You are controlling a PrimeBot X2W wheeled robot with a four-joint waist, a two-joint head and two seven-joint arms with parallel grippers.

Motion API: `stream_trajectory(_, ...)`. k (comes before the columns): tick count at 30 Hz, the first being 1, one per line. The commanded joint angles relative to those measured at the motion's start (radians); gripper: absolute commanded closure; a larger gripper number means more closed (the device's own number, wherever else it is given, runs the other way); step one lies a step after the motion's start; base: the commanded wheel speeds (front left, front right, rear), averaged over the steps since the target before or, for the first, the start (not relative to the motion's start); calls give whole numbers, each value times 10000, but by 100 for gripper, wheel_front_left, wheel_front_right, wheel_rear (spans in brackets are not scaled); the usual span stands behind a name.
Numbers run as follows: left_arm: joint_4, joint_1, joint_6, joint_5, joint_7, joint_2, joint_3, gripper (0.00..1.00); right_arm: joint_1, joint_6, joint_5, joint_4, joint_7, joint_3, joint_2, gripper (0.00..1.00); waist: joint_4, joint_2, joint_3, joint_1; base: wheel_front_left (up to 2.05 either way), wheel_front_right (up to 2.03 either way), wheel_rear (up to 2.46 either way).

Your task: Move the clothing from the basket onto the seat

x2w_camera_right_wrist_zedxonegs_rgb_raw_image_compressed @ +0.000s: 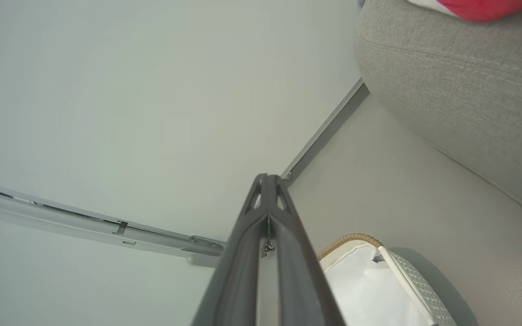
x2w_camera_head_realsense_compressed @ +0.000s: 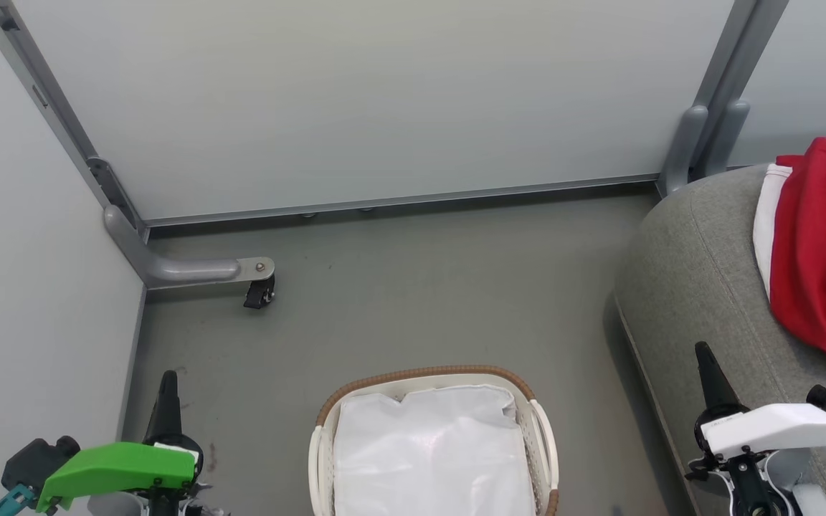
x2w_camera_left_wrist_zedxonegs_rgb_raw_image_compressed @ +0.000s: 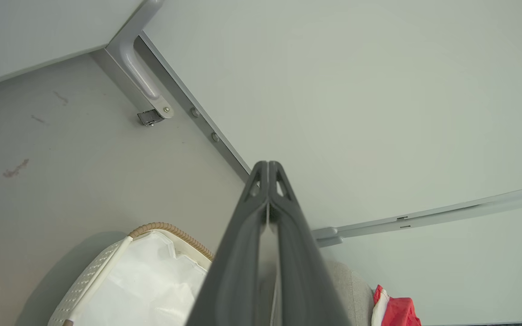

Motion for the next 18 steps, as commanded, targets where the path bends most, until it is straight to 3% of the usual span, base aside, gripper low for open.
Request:
stream_trajectory(1,-148,-249,-75,-287,80,36,74,100,-166,-7,295,-150,72,-39,-73,100,-4,0,-2,0,0,0,0)
stream_trajectory(18,-254,-377,-170,-1749,516,42,326,100,-173,-9,2024,-314,502,-137,-85,100,-60,0,-23,0,0,0,0)
